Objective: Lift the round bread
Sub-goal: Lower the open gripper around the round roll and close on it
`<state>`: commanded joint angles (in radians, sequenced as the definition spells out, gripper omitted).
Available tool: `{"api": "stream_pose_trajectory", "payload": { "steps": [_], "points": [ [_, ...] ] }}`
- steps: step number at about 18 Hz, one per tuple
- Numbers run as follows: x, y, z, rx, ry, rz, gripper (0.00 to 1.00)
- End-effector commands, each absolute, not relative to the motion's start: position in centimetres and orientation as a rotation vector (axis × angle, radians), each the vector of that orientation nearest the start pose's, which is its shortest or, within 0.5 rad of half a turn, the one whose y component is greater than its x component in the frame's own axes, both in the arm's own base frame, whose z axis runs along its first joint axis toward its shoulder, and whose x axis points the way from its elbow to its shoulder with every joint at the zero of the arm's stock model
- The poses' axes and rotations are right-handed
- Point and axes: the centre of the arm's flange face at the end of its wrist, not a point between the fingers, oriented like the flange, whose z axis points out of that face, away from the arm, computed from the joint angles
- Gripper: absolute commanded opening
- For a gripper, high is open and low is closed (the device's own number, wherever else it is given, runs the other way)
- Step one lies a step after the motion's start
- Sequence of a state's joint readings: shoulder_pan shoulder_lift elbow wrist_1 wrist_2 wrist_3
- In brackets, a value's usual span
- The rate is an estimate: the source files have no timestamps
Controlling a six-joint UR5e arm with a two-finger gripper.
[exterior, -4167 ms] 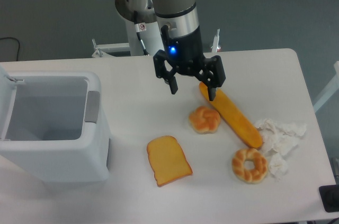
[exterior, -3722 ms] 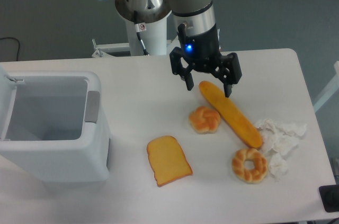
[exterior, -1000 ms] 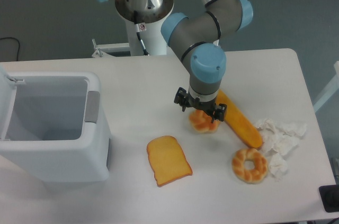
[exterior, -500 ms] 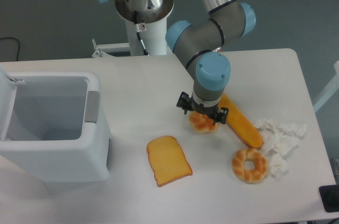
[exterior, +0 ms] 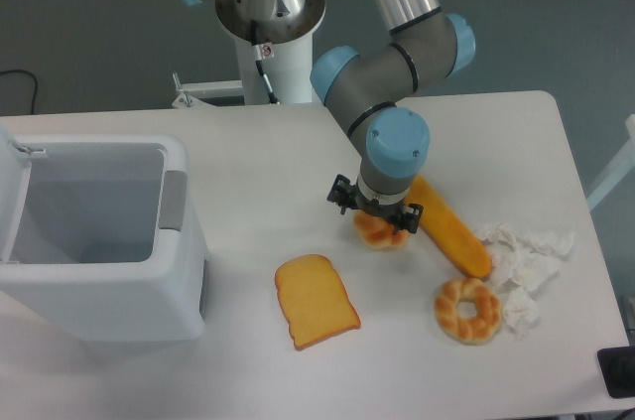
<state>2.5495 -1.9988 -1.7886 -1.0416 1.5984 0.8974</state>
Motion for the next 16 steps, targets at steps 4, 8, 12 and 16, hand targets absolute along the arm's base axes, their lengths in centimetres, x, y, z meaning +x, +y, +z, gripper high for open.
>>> {"api": "stream_pose_trajectory", "payload": {
  "steps": [4, 8, 12, 16],
  "points": [
    [-40.6, 43.0, 20.2, -3.23, -0.129, -0.126, 1.0],
    [-40.6, 43.0, 19.7, -3.238, -0.118, -0.138, 1.0],
    [-40.6, 43.0, 19.6, -3.238, -0.116, -0.138, 1.0],
    [-40.4, 42.9, 19.3, -3.242, -0.118, -0.146, 1.0]
  ]
}}
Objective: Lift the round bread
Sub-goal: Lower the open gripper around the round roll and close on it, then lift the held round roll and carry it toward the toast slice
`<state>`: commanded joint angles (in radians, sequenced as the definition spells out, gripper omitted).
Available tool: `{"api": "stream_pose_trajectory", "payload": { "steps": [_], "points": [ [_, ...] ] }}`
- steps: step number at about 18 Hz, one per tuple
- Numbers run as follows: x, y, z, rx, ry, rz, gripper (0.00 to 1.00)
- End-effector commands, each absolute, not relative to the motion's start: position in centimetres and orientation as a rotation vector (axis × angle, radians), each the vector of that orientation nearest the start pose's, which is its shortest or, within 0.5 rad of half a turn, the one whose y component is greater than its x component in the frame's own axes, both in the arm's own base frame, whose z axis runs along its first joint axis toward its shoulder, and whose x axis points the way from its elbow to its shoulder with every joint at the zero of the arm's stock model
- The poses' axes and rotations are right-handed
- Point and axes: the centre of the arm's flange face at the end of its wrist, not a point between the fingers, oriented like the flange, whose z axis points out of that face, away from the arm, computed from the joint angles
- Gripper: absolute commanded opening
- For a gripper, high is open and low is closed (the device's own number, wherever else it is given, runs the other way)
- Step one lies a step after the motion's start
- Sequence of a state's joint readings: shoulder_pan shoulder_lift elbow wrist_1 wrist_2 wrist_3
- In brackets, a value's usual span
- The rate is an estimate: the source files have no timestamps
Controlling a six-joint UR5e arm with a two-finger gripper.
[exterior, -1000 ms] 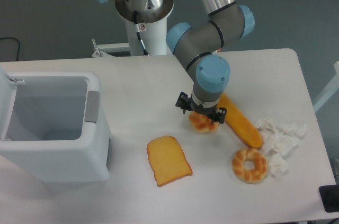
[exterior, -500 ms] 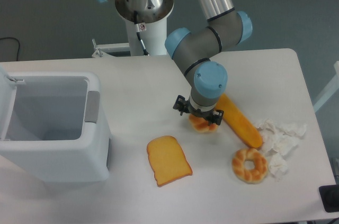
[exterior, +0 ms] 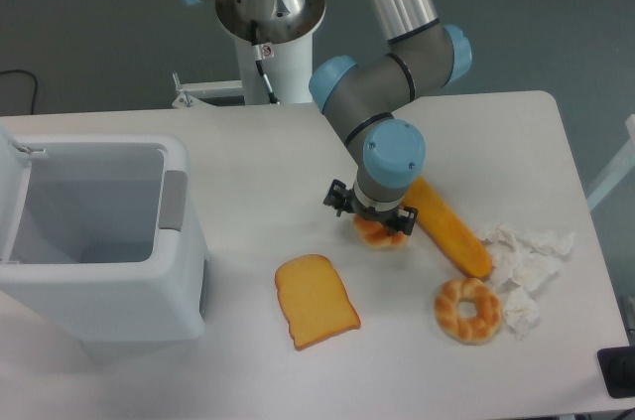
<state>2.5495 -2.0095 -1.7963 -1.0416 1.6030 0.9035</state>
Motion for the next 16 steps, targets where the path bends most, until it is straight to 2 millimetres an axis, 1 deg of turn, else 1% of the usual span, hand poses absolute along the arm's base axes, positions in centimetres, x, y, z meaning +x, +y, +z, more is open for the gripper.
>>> {"api": "stream_pose_trajectory", "payload": {
  "steps": [1, 4, 7, 8, 12, 14, 16],
  "points": [
    [-40.47, 42.9, 19.4, -3.241, -0.118, -0.144, 0.99],
    [-40.52, 42.93, 19.46, -3.24, -0.118, -0.142, 0.92],
    [-40.56, 42.96, 19.52, -3.239, -0.116, -0.14, 0.88],
    [-40.56, 42.96, 19.52, -3.239, -0.113, -0.141, 0.85],
    [-40.62, 43.0, 19.41, -3.24, -0.113, -0.143, 0.81],
    [-40.5, 43.03, 19.16, -3.243, -0.113, -0.151, 0.74],
    [-40.39, 43.06, 19.1, -3.244, -0.108, -0.153, 0.7]
  ]
}}
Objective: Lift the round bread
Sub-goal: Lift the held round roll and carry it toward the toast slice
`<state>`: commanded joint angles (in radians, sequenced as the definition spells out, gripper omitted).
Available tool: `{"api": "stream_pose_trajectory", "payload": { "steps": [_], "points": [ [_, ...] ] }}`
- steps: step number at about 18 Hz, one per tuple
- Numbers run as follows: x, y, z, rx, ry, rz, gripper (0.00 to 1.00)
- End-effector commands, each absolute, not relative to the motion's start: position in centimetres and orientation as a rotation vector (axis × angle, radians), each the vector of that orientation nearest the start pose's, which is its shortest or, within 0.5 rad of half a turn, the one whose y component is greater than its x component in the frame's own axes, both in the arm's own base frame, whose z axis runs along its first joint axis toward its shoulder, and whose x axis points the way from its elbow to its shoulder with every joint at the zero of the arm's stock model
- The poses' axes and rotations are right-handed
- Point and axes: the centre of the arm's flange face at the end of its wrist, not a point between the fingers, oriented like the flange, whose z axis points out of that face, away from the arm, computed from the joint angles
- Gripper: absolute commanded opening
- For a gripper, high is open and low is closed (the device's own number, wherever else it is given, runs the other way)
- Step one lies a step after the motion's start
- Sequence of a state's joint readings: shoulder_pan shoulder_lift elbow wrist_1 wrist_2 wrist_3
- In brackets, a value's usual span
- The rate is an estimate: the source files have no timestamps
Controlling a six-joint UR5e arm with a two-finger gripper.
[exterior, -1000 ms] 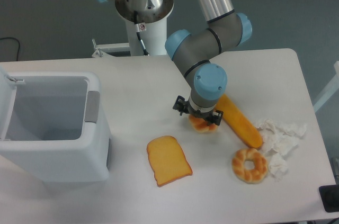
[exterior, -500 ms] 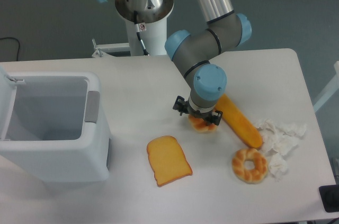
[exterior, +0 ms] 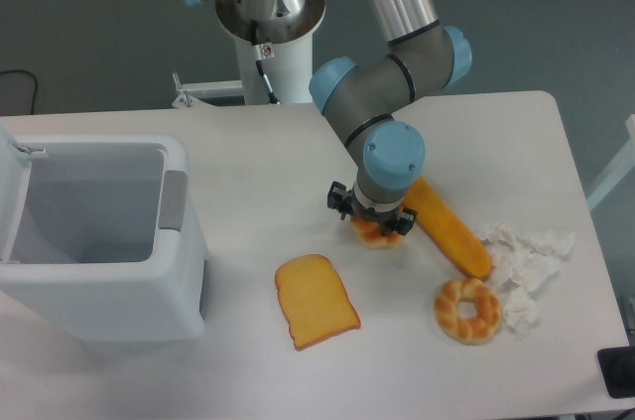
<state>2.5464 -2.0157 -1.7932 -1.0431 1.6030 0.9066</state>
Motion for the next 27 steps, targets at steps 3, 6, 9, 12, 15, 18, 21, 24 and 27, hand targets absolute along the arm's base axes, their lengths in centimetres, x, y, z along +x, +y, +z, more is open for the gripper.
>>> {"api": "stream_pose_trajectory", "payload": {
  "steps": [3, 6, 9, 12, 15, 18, 21, 24, 27],
  "points": [
    [-40.4, 43.1, 19.2, -3.244, -0.103, -0.147, 0.65],
    [-40.6, 43.3, 19.5, -3.241, -0.108, -0.139, 0.48],
    [-40.7, 43.3, 19.8, -3.238, -0.111, -0.131, 0.27],
    [-40.8, 43.4, 20.2, -3.234, -0.106, -0.12, 0.07],
    [-41.1, 43.6, 21.0, -3.222, -0.106, -0.097, 0.07],
    [-41.0, 45.1, 23.6, -3.195, -0.068, -0.031, 0.07],
    [-40.9, 47.3, 26.5, -3.156, -0.022, 0.045, 0.07],
    [-40.4, 49.8, 30.1, -3.101, 0.036, 0.127, 0.07],
    [-39.1, 51.8, 34.4, -3.025, 0.1, 0.195, 0.07]
  ]
}}
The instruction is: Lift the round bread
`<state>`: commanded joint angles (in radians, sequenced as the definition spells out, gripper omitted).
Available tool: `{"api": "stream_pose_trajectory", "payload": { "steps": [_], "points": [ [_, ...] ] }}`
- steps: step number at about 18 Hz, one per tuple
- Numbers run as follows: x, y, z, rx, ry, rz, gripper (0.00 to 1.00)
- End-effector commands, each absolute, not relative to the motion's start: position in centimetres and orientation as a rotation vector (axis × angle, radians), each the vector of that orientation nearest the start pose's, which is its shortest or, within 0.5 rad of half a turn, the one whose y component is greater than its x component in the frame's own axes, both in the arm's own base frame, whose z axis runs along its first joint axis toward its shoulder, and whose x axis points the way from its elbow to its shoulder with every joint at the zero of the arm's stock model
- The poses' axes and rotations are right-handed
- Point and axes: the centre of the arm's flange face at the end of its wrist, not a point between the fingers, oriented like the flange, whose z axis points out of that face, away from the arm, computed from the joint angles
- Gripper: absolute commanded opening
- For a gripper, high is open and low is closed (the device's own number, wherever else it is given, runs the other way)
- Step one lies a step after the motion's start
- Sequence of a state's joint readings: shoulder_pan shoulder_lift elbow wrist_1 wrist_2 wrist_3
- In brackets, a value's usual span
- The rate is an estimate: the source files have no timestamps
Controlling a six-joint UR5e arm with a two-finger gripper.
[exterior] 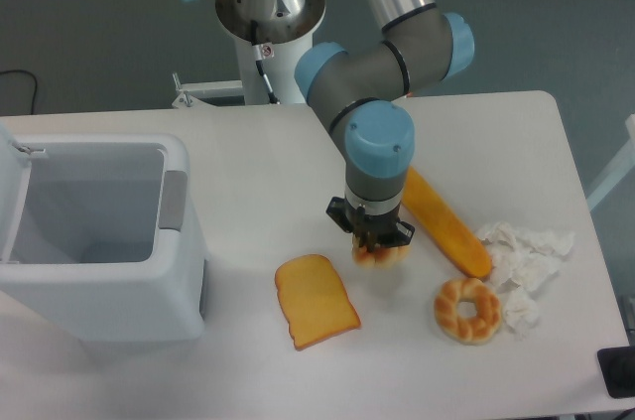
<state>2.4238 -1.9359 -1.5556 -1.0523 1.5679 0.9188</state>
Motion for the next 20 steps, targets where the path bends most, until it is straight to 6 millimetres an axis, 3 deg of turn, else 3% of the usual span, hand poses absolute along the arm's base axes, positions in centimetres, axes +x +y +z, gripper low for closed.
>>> {"api": "stream_pose_trajectory", "payload": {
  "steps": [3, 6, 9, 13, 20],
  "points": [
    [-38.4, 52.8, 36.6, -2.942, 0.221, 0.178, 0.07],
    [-37.4, 51.9, 41.2, -2.873, 0.249, 0.23, 0.07],
    [-36.9, 51.3, 43.5, -2.855, 0.249, 0.263, 0.06],
    [-36.0, 50.8, 44.3, -2.855, 0.267, 0.259, 0.08],
    [-35.9, 50.3, 43.8, -2.865, 0.262, 0.248, 0.08]
  ]
}}
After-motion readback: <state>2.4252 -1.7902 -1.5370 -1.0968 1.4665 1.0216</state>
